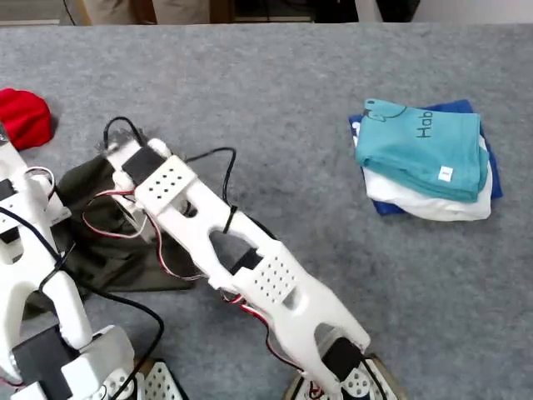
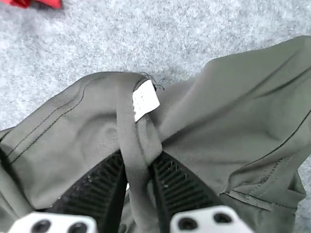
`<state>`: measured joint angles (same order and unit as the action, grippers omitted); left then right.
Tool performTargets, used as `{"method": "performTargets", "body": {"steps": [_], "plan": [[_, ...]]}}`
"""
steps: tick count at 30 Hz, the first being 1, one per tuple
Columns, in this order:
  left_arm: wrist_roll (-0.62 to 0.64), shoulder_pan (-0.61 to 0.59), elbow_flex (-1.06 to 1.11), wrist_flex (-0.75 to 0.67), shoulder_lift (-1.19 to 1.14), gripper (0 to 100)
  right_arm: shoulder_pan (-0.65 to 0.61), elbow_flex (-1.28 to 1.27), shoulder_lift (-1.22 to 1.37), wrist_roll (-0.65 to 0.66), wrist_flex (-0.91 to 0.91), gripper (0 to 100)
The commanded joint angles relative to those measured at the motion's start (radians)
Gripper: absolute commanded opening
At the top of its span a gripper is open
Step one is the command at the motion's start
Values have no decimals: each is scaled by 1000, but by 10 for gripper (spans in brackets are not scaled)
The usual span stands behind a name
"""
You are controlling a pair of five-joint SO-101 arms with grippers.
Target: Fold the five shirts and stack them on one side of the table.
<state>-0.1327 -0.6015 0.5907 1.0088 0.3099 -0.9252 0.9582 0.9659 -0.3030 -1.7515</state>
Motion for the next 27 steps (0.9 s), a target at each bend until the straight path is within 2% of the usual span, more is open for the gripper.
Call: {"method": "performTargets", "body": {"steps": [1, 5, 10, 16, 22, 27], "plan": [[-8, -14, -6, 9, 4, 18, -10, -59, -68, -11, 78, 256], [-8, -14, -3, 11, 5, 18, -10, -130, -68, -12, 152, 202], [-8, -15, -3, 12, 5, 18, -10, -196, -68, -5, 173, 0], [-8, -17, -3, 12, 5, 18, 31, -214, -74, -5, 83, 2], [-8, -17, -6, 46, 5, 18, 147, -216, -84, 49, -37, 2], [-12, -15, -12, 92, 5, 18, 217, -374, -259, 86, -35, 2]]}}
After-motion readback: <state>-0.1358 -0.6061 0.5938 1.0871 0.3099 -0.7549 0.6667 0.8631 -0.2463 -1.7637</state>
